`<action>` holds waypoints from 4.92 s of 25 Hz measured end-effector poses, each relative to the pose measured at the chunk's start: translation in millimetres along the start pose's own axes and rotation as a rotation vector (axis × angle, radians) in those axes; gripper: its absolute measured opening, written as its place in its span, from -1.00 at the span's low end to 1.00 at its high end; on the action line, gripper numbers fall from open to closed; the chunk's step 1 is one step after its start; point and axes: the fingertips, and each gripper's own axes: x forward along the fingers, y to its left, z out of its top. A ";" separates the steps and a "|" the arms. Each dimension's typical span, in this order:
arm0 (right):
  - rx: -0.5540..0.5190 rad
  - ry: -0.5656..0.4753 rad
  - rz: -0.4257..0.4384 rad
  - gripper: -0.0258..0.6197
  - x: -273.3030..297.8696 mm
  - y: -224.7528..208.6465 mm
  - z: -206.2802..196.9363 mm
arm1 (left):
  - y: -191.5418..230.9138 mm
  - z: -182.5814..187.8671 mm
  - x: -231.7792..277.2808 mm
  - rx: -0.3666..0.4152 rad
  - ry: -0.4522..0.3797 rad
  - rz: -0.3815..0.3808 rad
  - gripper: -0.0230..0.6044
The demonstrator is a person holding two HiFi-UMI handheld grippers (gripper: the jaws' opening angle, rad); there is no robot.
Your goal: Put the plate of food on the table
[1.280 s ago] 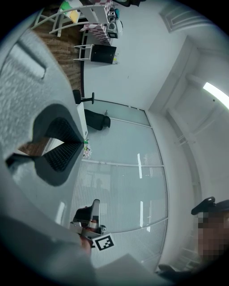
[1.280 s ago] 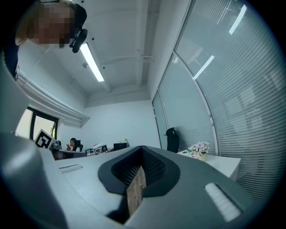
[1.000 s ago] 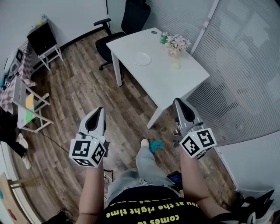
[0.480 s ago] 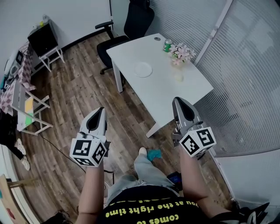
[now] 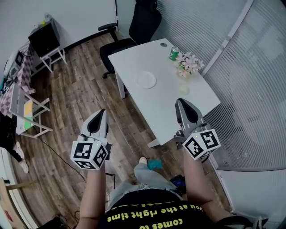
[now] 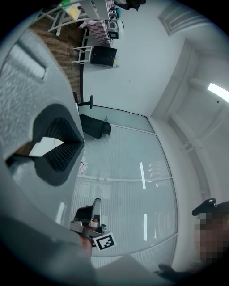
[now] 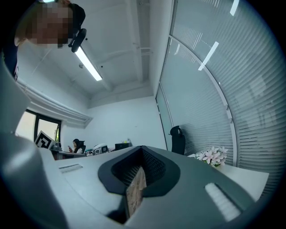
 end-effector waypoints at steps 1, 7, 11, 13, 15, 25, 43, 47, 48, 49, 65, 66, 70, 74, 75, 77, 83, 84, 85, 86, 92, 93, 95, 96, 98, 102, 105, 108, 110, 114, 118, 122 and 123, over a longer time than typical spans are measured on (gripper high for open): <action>0.001 0.001 0.005 -0.90 6.1 -5.7 0.6 | 0.9 1.6 7.5 0.000 0.000 0.005 -0.93; 0.006 0.014 0.021 -0.90 40.8 -34.6 1.1 | 8.2 8.3 46.4 -0.001 -0.002 0.027 -0.93; 0.010 0.020 0.032 -0.90 58.6 -47.7 0.5 | 13.7 9.8 64.5 -0.004 -0.001 0.044 -0.93; 0.017 0.021 0.036 -0.90 65.1 -53.6 -0.9 | 15.5 10.3 70.8 -0.003 0.000 0.054 -0.93; 0.021 0.025 0.043 -0.90 69.8 -57.7 -2.3 | 15.8 9.8 75.2 -0.002 0.004 0.063 -0.93; 0.035 0.035 0.052 -0.90 84.3 -69.5 -7.6 | 22.2 10.1 92.9 -0.002 0.013 0.077 -0.93; 0.012 0.024 -0.073 -0.90 134.8 -102.5 -10.1 | 56.7 14.9 181.1 0.006 0.027 -0.057 -0.93; 0.011 0.015 -0.124 -0.90 153.7 -116.6 -8.2 | 67.6 22.8 215.2 0.010 0.035 -0.111 -0.93; 0.011 0.014 -0.138 -0.90 158.5 -119.9 -6.9 | 69.7 25.1 224.2 0.011 0.037 -0.126 -0.93; 0.011 0.012 -0.153 -0.90 163.1 -123.2 -5.7 | 71.5 27.2 233.1 0.012 0.040 -0.142 -0.93; 0.006 0.005 -0.332 -0.90 218.6 -151.5 -8.5 | 106.6 38.4 327.3 0.014 0.071 -0.318 -0.93; 0.006 0.006 -0.341 -0.90 221.0 -152.6 -9.2 | 108.9 38.5 331.1 0.013 0.072 -0.324 -0.93; 0.010 0.003 -0.370 -0.90 227.5 -155.9 -13.1 | 116.0 36.4 342.4 0.011 0.079 -0.343 -0.93; 0.016 0.002 -0.387 -0.90 228.7 -160.0 -19.4 | 115.5 33.0 349.5 0.010 0.083 -0.362 -0.93; 0.018 0.003 -0.392 -0.90 228.3 -161.8 -20.4 | 113.7 32.3 351.0 0.010 0.082 -0.368 -0.93; 0.021 0.005 -0.398 -0.90 227.8 -164.9 -21.4 | 110.2 31.2 353.4 0.012 0.081 -0.378 -0.93; 0.022 -0.001 -0.389 -0.90 227.6 -173.1 -18.2 | 101.0 34.6 360.4 0.009 0.073 -0.374 -0.93; 0.022 0.002 -0.388 -0.90 227.1 -174.3 -17.8 | 98.9 34.8 361.1 0.009 0.073 -0.374 -0.93; 0.022 0.005 -0.389 -0.90 226.5 -175.9 -17.4 | 97.1 34.9 361.8 0.008 0.073 -0.373 -0.93; 0.023 0.006 -0.390 -0.90 225.8 -177.7 -17.0 | 95.3 34.9 362.8 0.007 0.073 -0.373 -0.93; 0.023 0.004 -0.405 -0.90 215.0 -194.9 -16.4 | 82.0 31.8 373.4 0.004 0.083 -0.379 -0.93; 0.025 0.004 -0.411 -0.90 212.2 -198.7 -17.0 | 79.1 30.3 376.0 0.004 0.086 -0.382 -0.93; 0.029 0.007 -0.424 -0.90 206.7 -206.2 -18.7 | 72.7 26.6 381.4 0.005 0.094 -0.390 -0.93; 0.030 0.011 -0.430 -0.90 203.9 -209.5 -19.5 | 69.3 24.7 384.0 0.006 0.098 -0.393 -0.93; 0.033 0.018 -0.441 -0.90 197.6 -215.8 -21.5 | 61.4 21.2 388.4 0.008 0.105 -0.402 -0.93; 0.044 0.017 -0.468 -0.90 183.1 -230.9 -25.9 | 41.9 15.3 398.0 0.015 0.119 -0.428 -0.93; 0.049 0.019 -0.487 -0.90 174.3 -239.4 -27.4 | 28.0 10.6 404.8 0.020 0.130 -0.450 -0.93; 0.054 0.021 -0.505 -0.90 166.0 -246.0 -28.6 | 16.1 5.3 410.1 0.030 0.144 -0.470 -0.93; 0.057 0.027 -0.517 -0.90 160.5 -250.6 -30.0 | 9.1 2.0 413.6 0.035 0.152 -0.482 -0.93; 0.068 0.032 -0.542 -0.90 149.8 -262.7 -35.5 | -4.4 -5.8 422.0 0.035 0.166 -0.501 -0.93; 0.076 0.040 -0.570 -0.90 139.2 -273.4 -43.5 | -16.7 -15.1 428.8 0.030 0.182 -0.519 -0.93; 0.091 0.046 -0.594 -0.90 131.6 -283.6 -52.4 | -26.7 -24.8 435.0 0.028 0.201 -0.536 -0.93; 0.095 0.048 -0.599 -0.90 130.4 -285.4 -53.5 | -28.8 -27.0 436.3 0.028 0.205 -0.540 -0.93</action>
